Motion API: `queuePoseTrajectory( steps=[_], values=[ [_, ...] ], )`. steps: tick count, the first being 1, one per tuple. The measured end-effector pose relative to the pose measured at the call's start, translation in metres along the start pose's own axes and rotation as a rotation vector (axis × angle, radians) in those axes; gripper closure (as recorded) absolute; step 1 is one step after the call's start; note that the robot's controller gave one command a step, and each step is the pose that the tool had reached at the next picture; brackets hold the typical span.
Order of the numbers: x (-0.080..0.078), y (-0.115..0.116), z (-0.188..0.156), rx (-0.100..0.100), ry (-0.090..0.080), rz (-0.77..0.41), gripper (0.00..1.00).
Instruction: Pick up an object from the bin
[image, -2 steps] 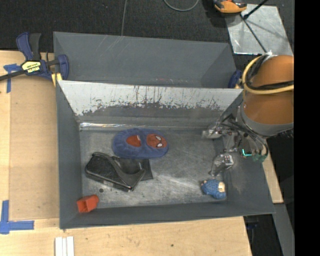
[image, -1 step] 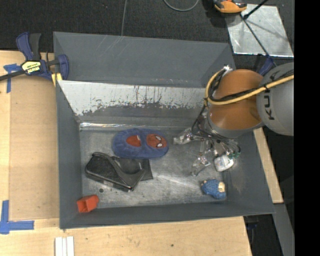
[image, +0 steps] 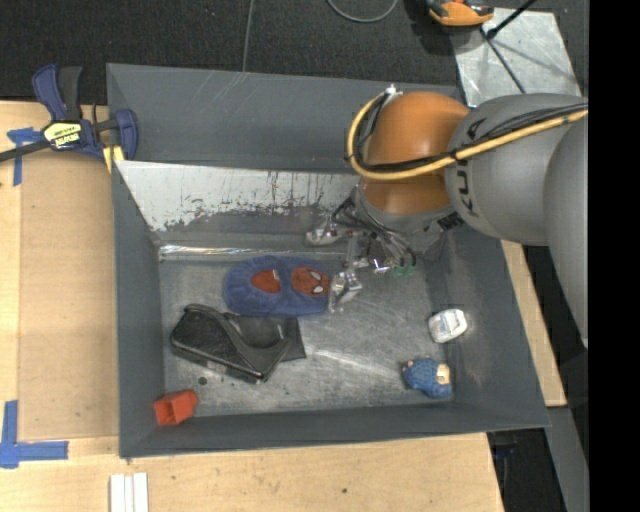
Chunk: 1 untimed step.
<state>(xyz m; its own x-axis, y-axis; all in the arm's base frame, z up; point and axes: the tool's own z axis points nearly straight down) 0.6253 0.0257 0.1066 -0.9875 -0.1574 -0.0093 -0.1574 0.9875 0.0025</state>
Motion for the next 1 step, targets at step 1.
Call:
queuePoseTrajectory(
  steps=[1],
  values=[
    [-0.0070, 0.0368, 0.0310, 0.010, 0.008, 0.144, 0.00]
  ],
)
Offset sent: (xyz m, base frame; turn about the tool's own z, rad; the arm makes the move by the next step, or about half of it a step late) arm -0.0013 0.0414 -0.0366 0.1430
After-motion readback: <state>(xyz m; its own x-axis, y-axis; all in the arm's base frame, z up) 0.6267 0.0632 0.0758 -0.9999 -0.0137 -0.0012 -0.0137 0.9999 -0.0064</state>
